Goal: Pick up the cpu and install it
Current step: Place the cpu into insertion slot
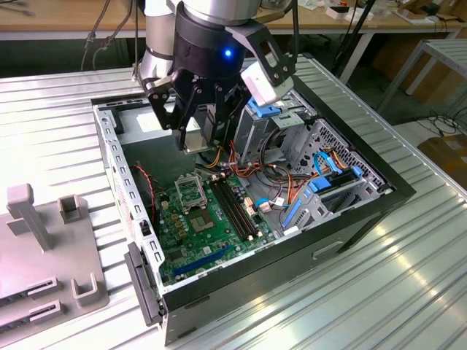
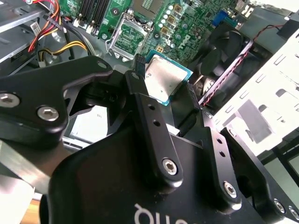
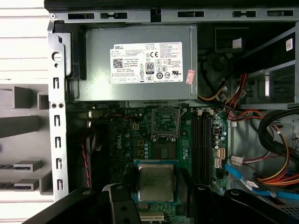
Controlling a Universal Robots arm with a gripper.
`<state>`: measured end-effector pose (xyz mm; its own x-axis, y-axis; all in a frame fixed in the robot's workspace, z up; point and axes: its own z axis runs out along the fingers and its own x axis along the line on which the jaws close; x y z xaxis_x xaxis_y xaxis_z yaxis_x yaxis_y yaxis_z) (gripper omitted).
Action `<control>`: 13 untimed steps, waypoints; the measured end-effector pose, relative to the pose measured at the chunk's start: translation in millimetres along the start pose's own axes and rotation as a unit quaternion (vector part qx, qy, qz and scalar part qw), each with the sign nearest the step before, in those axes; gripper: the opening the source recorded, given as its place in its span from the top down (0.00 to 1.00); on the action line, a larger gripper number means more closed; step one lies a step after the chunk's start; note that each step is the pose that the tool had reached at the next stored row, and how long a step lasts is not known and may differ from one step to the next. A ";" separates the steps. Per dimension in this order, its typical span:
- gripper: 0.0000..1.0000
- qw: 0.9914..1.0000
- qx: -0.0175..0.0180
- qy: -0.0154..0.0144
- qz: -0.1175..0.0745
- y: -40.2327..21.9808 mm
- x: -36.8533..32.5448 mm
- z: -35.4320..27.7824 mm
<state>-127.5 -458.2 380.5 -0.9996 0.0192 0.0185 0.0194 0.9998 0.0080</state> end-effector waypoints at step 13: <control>0.53 1.000 0.000 0.000 0.000 -0.2 -0.1 2.5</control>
<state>-127.5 -458.4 378.0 -0.9997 0.0190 0.0184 0.0191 0.9998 0.0081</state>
